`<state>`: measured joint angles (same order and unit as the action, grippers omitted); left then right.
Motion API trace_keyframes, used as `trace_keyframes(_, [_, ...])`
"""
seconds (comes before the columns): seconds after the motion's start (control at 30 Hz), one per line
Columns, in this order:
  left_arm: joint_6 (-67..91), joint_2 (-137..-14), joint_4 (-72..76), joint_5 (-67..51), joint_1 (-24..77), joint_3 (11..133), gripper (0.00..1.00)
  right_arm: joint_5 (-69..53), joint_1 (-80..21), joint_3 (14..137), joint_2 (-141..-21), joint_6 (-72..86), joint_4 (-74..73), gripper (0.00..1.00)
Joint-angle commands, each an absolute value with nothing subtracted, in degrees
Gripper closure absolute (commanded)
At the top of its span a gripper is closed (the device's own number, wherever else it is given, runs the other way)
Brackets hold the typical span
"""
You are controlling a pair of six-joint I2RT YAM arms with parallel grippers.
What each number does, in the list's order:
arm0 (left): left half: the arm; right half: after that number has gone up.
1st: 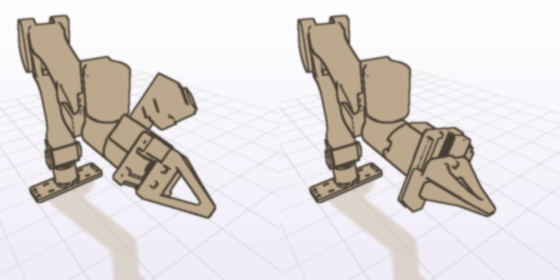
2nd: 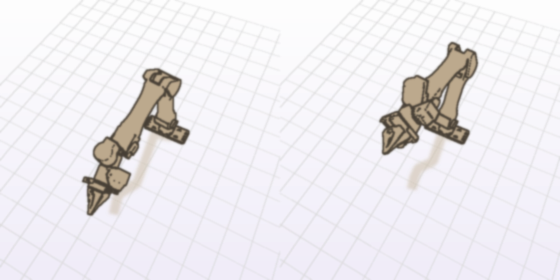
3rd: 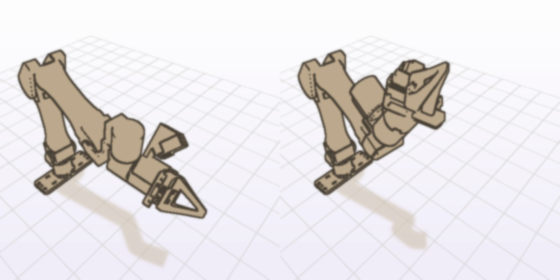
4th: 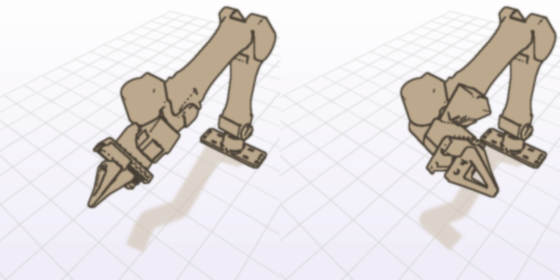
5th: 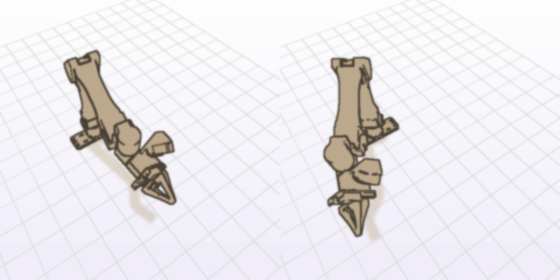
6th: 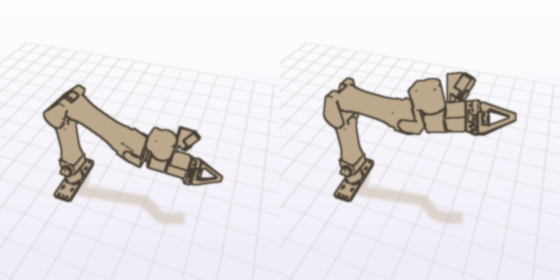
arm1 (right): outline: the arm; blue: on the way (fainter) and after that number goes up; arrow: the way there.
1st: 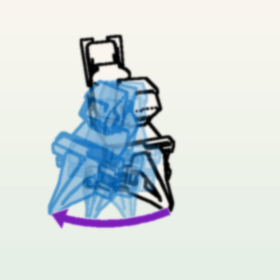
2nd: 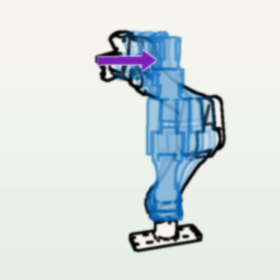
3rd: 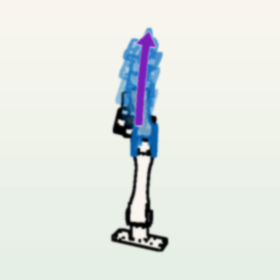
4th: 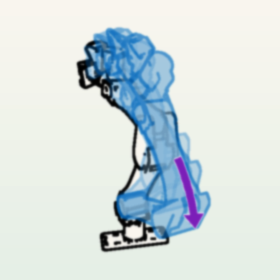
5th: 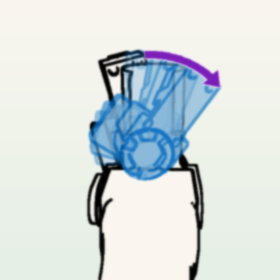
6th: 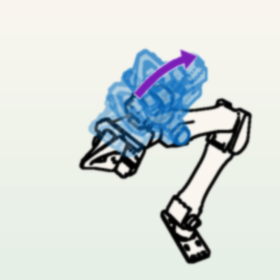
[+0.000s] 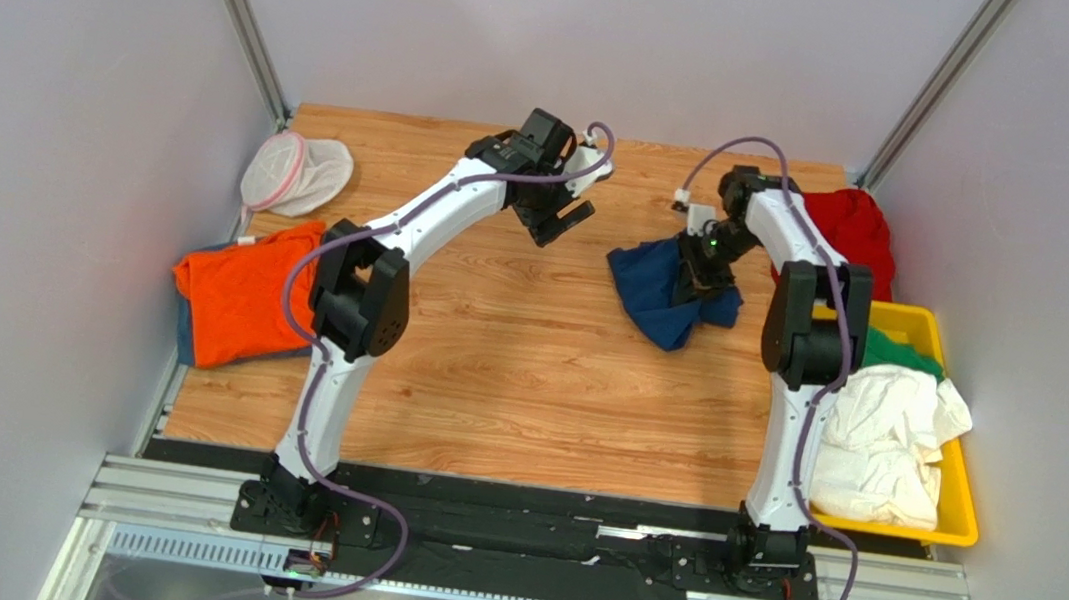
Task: Fold and stack the t-shirts
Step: Neatly place the folded tshirt to the corner
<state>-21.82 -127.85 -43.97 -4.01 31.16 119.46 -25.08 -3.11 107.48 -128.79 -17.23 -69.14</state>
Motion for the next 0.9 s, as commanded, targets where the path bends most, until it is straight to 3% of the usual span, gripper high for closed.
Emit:
trace_keyframes(0.0, [-21.45,-125.34,-42.19,-2.37,29.98,115.33,0.16,-28.04,-9.48,107.49,-128.41,-18.46,-68.2,1.0])
trace_keyframes(0.4, [-19.43,-121.21,-38.23,-2.36,18.38,107.06,0.16,-30.15,-24.34,114.78,-134.55,-17.75,-69.08,1.0])
trace_keyframes(0.8, [-22.94,-125.93,-56.15,-30.46,15.47,111.87,0.17,-30.24,-30.06,111.37,-130.88,-19.34,-68.3,1.0])
trace_keyframes(0.87, [-23.29,-126.65,-59.23,-33.91,15.38,112.24,0.17,-27.87,-30.06,107.85,-127.99,-19.34,-66.37,0.89])
